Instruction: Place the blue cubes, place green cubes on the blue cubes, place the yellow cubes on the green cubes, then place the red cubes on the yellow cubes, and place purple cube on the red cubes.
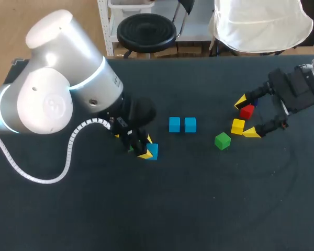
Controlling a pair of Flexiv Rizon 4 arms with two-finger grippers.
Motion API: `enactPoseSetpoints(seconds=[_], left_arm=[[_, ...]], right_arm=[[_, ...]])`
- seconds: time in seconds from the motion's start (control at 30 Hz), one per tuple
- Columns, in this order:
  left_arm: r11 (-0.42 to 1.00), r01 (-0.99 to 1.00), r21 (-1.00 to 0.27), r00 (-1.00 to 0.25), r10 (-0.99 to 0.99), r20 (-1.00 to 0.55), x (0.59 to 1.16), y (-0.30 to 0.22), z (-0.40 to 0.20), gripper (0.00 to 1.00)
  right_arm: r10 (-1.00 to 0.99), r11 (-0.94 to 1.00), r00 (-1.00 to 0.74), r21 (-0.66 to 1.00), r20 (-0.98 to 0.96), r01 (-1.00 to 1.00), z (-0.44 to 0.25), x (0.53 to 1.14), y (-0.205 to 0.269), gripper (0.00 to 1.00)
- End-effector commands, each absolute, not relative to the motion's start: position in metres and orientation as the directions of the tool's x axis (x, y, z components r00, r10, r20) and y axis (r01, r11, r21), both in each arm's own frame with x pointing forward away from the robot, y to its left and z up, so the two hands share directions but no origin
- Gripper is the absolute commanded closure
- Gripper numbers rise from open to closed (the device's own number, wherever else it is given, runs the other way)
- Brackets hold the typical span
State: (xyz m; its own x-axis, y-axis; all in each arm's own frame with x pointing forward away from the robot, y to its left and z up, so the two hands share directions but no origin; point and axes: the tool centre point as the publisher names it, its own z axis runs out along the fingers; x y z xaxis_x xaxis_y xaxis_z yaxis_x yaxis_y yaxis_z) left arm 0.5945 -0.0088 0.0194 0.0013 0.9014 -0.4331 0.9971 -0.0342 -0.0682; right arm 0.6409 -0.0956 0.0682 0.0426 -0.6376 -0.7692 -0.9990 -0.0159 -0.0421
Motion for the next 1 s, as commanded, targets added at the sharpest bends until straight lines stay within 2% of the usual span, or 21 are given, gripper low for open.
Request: enactPoseSetpoints(seconds=[0.03,0.3,0.4,1.0], left_arm=[[-0.021,0.998,-0.055,-0.001,0.926,-0.377,0.603,-0.018,0.027,1.0],[-0.037,0.997,-0.064,0.008,0.915,-0.404,0.619,-0.029,0.041,1.0],[-0.112,0.992,-0.063,0.077,0.913,-0.401,0.618,-0.034,0.048,1.0],[-0.112,0.992,-0.063,0.077,0.913,-0.401,0.618,-0.034,0.048,1.0]], right_arm=[[-0.636,-0.017,0.044,-0.043,-0.771,-0.999,0.068,0.641,-0.096,0.0],[-0.636,-0.017,0.044,-0.043,-0.771,-0.999,0.068,0.641,-0.096,0.0],[-0.636,-0.017,0.044,-0.043,-0.771,-0.999,0.068,0.641,-0.096,0.0],[-0.636,-0.017,0.044,-0.043,-0.771,-0.999,0.068,0.641,-0.096,0.0]])
